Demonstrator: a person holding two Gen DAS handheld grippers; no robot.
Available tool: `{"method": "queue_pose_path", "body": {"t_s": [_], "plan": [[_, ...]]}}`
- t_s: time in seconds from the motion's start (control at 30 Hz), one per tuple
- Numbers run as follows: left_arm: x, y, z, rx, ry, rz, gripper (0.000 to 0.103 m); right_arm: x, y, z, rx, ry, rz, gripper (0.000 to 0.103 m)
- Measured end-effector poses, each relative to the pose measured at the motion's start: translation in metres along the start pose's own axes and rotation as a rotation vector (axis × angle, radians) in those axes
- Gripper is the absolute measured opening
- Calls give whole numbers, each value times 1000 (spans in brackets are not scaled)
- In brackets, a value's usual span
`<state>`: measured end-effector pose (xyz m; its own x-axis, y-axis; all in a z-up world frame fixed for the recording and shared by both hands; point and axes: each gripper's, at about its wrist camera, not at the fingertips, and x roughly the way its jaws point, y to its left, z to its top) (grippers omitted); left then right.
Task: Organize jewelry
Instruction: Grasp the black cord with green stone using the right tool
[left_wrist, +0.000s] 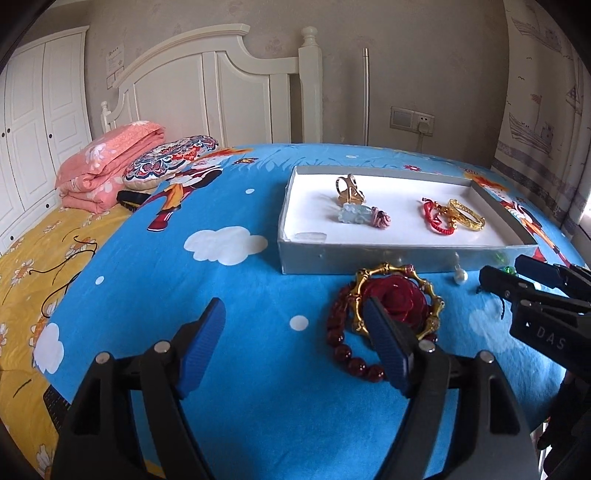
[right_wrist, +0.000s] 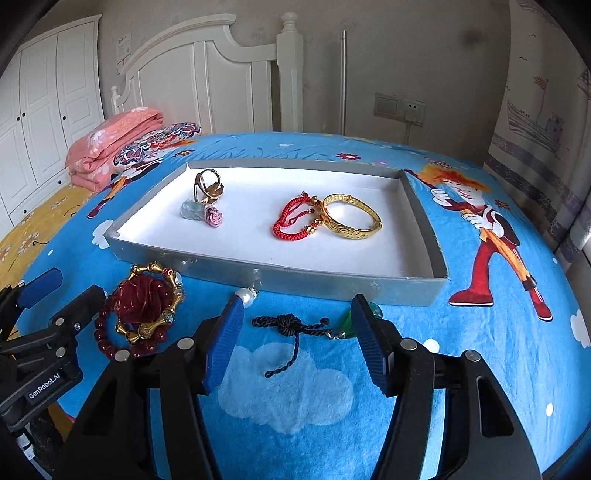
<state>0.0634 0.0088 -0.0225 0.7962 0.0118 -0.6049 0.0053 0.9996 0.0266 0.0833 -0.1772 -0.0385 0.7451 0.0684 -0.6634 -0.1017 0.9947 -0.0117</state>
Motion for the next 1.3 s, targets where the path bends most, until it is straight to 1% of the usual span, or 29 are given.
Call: {"method": "queue_pose_path", "body": {"t_s": [0.1, 0.2, 0.23, 0.27, 0.33, 0.37, 0.4, 0.43, 0.47, 0.5, 0.67, 0.77, 0.93, 1.0, 1.13, 1.27, 1.3], "plan": [[4, 2, 0, -12, 10, -9, 75, 7, 4, -1, -20, 34, -6, 52], [8, 1, -1, -22, 29, -21, 75, 10, 3, -2, -21, 49, -15, 41], [8, 0, -2, -23, 33, -25, 75, 9, 3, -4, -22, 47, -16, 36], [9, 0, -2, -21, 36, -29, 75, 9, 2, -5, -25, 46, -16, 35], [8, -3, -3, -12, 31, -28, 75, 6, 3, -10, -42, 40, -24, 27], [7, -5, -3, -7, 30, -29, 75, 4, 4, -13, -54, 32, -31, 25], [7, -6, -3, -3, 29, -30, 75, 2, 4, -16, -63, 21, -36, 21], [7, -6, -3, -2, 29, -29, 75, -1, 3, -19, -68, 9, -47, 12], [7, -7, -4, -1, 29, -27, 75, -3, 1, -23, -71, -4, -61, 8], [7, -8, -4, 0, 30, -26, 75, -6, -1, -27, -67, -14, -58, 6], [6, -7, -4, -11, 40, -36, 75, -22, -12, -43, -25, -48, -41, 5], [5, -12, -5, -10, 39, -44, 73, -30, -12, -52, -22, -80, -34, 5], [-8, -22, -5, -1, -12, -85, 73, -35, -14, -58, 3, -99, -12, 5], [-13, -27, -5, 17, -31, -106, 73, -39, -18, -59, 25, -116, 12, 5], [-11, -40, -7, 63, -17, -129, 73, -38, -24, -62, 52, -105, 34, 6], [-2, -40, -9, 44, 2, -128, 74, -37, -18, -62, 25, -104, 31, 7], [-1, -38, -9, 37, 5, -128, 74, -37, -17, -62, 24, -104, 31, 9]]}}
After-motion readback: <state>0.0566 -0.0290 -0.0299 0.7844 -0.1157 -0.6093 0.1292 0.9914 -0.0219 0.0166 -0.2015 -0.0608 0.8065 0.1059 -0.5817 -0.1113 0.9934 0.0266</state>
